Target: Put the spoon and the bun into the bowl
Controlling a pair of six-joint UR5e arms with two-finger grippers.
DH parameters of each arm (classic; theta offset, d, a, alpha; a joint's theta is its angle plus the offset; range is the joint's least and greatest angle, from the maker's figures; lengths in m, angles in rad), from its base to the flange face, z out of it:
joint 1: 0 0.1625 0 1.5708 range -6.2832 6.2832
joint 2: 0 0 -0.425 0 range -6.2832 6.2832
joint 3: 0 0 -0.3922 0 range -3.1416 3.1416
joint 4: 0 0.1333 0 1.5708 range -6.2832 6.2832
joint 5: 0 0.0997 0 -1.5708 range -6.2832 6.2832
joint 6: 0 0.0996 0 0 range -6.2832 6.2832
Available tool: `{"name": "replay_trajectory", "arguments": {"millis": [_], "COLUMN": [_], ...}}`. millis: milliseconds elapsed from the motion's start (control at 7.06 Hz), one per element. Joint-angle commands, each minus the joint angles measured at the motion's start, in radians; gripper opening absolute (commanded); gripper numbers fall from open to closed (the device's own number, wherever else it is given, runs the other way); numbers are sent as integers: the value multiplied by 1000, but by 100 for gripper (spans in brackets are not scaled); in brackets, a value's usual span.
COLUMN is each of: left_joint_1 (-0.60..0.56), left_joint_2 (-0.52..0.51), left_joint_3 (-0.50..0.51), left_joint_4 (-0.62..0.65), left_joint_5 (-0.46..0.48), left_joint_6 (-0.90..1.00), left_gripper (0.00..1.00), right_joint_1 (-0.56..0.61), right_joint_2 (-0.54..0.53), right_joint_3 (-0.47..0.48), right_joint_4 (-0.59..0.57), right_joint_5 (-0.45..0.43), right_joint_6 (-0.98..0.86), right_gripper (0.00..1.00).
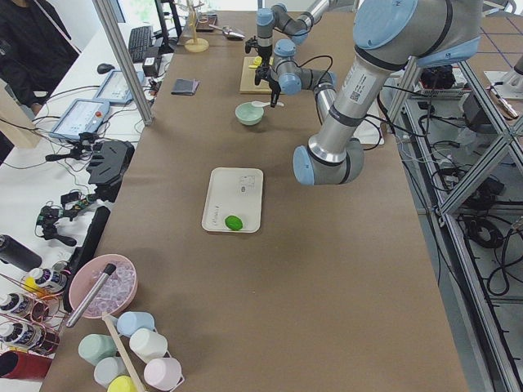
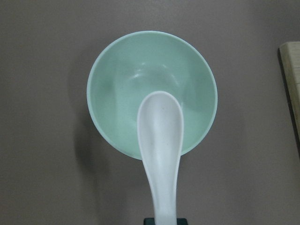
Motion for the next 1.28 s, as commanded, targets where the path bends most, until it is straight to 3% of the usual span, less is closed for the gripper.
{"name": "replay_trajectory", "arguments": {"millis": [0,142,283,425,1134], "left_joint_1": [-31,-40,-42,-42,-67], "left_joint_2": [-12,-12,-15,-20,-49], "left_joint_3": [26,41,44,44,115], "left_joint_4": [-1,-9,-12,-12,-26], "left_joint_5": [18,16,16,16,18], "left_joint_6": [74,78,79,79,81], "left_gripper": [0,0,0,0,0], "right_joint_1": [-4,-5,-7,-10,16], "right_joint_2": [0,0,0,-1,2], "right_joint_3": [0,0,1,0,75], "right_joint_4": [0,0,0,0,-1], "right_joint_5": [-1,-2,-7,-7,13], "right_joint_6": [1,1,5,-5,1], "right_gripper": [100,96,16,0,0]}}
